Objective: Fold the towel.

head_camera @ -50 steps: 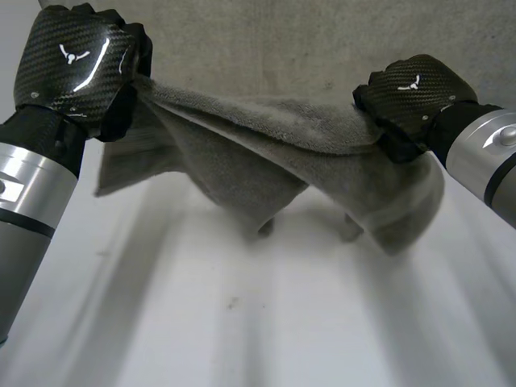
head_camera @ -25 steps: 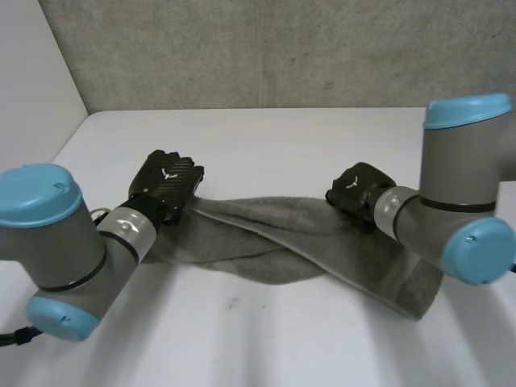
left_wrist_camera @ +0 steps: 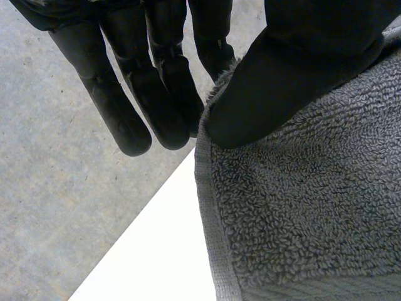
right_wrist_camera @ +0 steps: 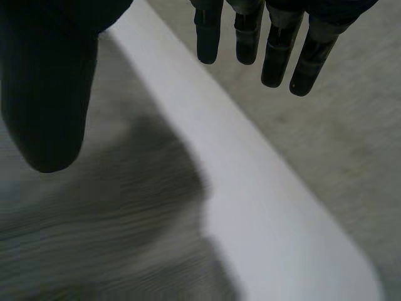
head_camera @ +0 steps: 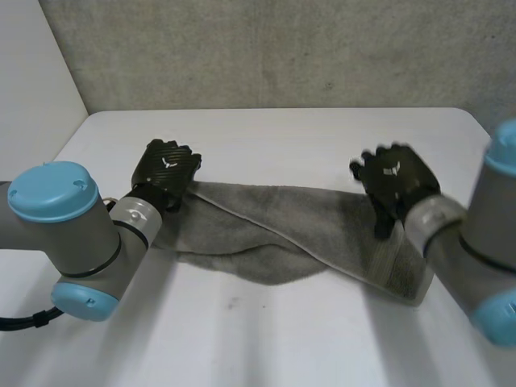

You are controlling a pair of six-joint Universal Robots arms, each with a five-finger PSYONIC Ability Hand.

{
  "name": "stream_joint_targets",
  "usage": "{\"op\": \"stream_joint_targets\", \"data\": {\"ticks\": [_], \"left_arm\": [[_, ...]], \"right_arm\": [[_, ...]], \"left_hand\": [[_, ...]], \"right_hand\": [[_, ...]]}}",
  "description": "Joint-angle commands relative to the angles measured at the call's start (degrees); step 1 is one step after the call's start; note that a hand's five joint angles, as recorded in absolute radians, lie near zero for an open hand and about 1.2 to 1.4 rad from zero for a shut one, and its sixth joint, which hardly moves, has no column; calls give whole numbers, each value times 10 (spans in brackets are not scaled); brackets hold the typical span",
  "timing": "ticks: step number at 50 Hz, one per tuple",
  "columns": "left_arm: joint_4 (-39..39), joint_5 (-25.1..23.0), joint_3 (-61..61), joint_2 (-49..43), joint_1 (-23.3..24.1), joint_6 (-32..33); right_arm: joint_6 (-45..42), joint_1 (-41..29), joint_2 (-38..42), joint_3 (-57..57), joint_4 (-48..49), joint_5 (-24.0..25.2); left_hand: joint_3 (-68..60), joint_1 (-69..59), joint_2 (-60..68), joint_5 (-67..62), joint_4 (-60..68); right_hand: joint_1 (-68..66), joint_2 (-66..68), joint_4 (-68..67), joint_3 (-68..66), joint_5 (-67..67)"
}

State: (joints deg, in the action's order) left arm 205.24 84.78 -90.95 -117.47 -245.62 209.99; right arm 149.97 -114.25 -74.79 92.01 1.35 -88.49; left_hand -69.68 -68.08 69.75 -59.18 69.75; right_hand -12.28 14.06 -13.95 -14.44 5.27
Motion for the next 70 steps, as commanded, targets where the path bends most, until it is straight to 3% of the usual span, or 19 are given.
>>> {"op": "stream_joint_targets", "data": {"ticks": [1,10,27,35,40,42,49,54,56,59,61,62,64,65,67,68,70], "left_arm": [[9,-1,-11,-2,-2,0],[36,0,-27,-2,-6,0],[37,0,-29,-6,-6,-1],[37,0,-34,-6,-6,-1],[37,0,-36,-6,-6,-3],[36,0,-37,-6,-6,-2],[37,-5,-30,-16,-6,1],[37,-8,10,-36,-6,2],[36,-8,35,-43,-6,2],[36,-7,98,-57,-6,8],[37,-6,190,-69,-7,13],[37,-6,191,-69,-7,13],[36,-1,306,-81,-9,28],[36,-1,307,-81,-9,28],[36,6,413,-86,-14,34],[36,7,414,-87,-14,34],[36,14,453,-87,-18,34]], "right_arm": [[24,29,-55,173,43,64],[18,51,-17,262,189,82],[9,64,42,263,298,74],[-56,76,62,255,334,68],[-71,84,63,247,351,62],[-73,90,61,237,343,66],[-74,97,48,209,316,70],[-79,98,29,115,200,86],[-81,97,44,14,106,110],[-84,97,65,-46,65,122],[-89,95,113,-198,12,122],[-89,95,113,-199,12,122],[-86,94,150,-352,7,108],[-85,94,150,-352,7,108],[-73,90,170,-475,36,83],[-73,90,170,-475,37,83],[-37,90,169,-525,120,65]], "left_hand": [[-103,-119,102,-108,103],[-103,-119,102,-108,103],[-103,-119,102,-108,103],[-103,-119,102,-108,103],[-103,-119,102,-108,103],[-103,-119,102,-108,103],[-103,-119,102,-108,103],[-103,-119,102,-108,103],[-103,-119,102,-108,103],[-103,-119,102,-108,103],[-103,-119,102,-108,103],[-103,-119,102,-108,103],[-103,-119,102,-108,103],[-103,-119,102,-108,103],[-103,-119,102,-108,103],[-103,-119,102,-108,103],[-103,-119,102,-108,103]], "right_hand": [[-70,53,-54,-49,41],[-136,118,-119,-114,106],[-232,214,-215,-210,202],[-380,362,-363,-358,350],[-535,517,-518,-513,505],[-657,639,-640,-635,627],[-677,659,-660,-656,647],[-677,659,-660,-656,647],[-677,659,-660,-656,647],[-677,659,-660,-656,647],[-677,659,-660,-656,647],[-677,659,-660,-656,647],[-677,659,-660,-656,647],[-677,659,-660,-656,647],[-677,659,-660,-656,647],[-677,659,-660,-656,647],[-677,659,-660,-656,647]]}}
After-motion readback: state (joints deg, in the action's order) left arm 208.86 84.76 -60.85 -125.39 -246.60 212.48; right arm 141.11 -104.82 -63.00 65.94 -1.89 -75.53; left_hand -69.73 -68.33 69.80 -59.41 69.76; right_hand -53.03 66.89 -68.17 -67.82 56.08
